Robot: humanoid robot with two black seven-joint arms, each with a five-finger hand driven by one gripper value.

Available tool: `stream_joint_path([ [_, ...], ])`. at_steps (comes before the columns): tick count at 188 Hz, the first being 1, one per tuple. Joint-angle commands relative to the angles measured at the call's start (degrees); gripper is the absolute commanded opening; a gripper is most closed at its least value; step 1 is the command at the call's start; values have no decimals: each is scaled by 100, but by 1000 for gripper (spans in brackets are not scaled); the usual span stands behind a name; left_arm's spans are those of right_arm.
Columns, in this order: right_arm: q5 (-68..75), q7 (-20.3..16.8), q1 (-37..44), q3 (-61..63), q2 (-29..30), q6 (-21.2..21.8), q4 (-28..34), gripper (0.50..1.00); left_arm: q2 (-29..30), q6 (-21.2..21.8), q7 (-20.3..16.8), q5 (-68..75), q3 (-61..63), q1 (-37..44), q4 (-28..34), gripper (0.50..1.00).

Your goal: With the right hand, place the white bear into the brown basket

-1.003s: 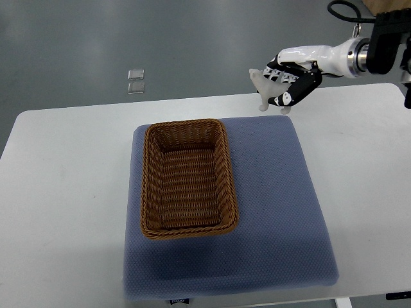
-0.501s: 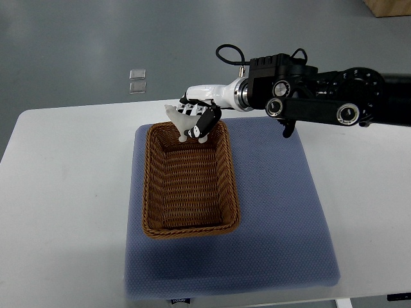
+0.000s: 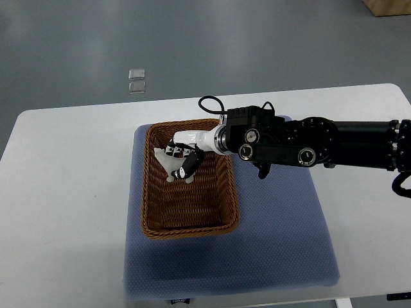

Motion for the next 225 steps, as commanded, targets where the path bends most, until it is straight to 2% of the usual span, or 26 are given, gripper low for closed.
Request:
stream_joint_path([
  [1, -27, 33, -117, -18, 83, -51, -121, 519, 0, -1, 0, 2, 1, 5, -8, 1000],
  [51, -440, 156, -302, -35, 259, -227, -324, 539, 0, -1, 0, 2, 1, 5, 1, 1000],
  [110, -467, 200, -258, -44, 171, -201, -315, 744, 0, -1, 0, 2, 1, -3, 1, 1000],
  [162, -467, 208, -249, -44, 136, -174, -297, 766, 0, -1, 0, 2, 1, -4, 10, 1000],
  [225, -458, 226, -30, 88, -295, -166, -262, 787, 0, -1, 0, 2, 1, 5, 10, 1000],
])
